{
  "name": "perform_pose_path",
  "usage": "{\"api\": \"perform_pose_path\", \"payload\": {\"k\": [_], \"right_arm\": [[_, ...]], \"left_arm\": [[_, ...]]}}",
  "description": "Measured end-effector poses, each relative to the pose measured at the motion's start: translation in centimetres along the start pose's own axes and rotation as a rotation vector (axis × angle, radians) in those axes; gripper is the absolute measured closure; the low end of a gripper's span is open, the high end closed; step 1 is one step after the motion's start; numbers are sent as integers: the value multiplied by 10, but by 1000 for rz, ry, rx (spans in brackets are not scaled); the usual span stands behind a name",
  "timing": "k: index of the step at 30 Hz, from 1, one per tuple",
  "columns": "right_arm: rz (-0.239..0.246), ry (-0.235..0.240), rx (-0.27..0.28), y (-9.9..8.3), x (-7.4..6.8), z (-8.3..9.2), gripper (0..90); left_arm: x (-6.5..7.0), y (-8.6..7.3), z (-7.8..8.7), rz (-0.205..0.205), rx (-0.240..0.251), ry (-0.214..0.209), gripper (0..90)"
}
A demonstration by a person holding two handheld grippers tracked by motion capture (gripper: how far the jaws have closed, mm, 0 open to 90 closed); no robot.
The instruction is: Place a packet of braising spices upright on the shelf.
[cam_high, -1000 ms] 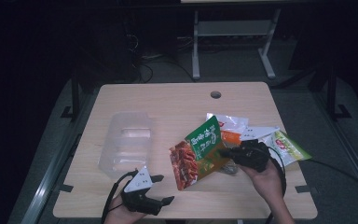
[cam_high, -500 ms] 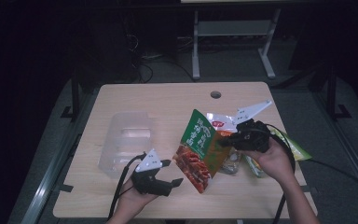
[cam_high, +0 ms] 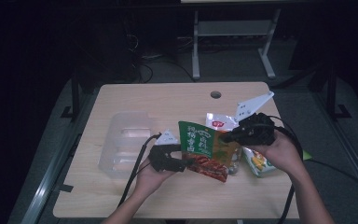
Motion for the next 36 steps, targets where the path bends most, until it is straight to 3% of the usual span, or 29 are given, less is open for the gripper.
{"api": "perform_pose_path", "payload": {"k": [1,4,8,9,12,13,17,18,19,20,24,25,31,36], "right_arm": [[1,-1,2,0,0,0,898],[-2,-4,13,-2,0,0,898],[-20,-15,26,-6,2,1,896],[-43,-16,48,-10,2,0,893],[-57,-25,71,-15,2,-1,854],[-87,-41,95,-22,2,-3,737],[-177,-37,164,-45,3,-11,576],[-177,-37,164,-45,3,-11,576],[-223,-9,195,-59,3,-20,560],[-238,-5,206,-65,2,-25,551],[-277,18,207,-80,-1,-41,549],[-290,32,186,-87,-2,-53,563],[-278,15,131,-89,-7,-68,600],[-290,2,156,-92,-10,-68,619]], "left_arm": [[-4,3,-2,10,-4,-29,458],[-6,6,-2,14,4,-48,651],[-4,5,1,-22,-4,-44,790],[-2,4,2,-48,-11,-38,813],[1,2,2,-68,-19,-28,832],[2,2,3,-72,-16,-27,842],[4,-1,5,-90,-22,-25,853],[5,-2,6,-89,-24,-21,853],[6,-2,6,-101,-21,-15,853],[6,-3,7,-104,-22,-11,854],[6,-4,7,-107,-24,-7,854],[6,-4,8,-104,-26,-9,854],[9,-8,10,-107,-12,0,854],[11,-10,12,-117,-13,3,854]]}}
Point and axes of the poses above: each handheld gripper's, and its own axes: z roughly backward along the jaws, y roughly out of its top, x roughly to its right, the point moved 2 cm from there along -z, roughly forward along the jaws, and after that the axes turned 8 degrees about z, right-handed, at the moved point
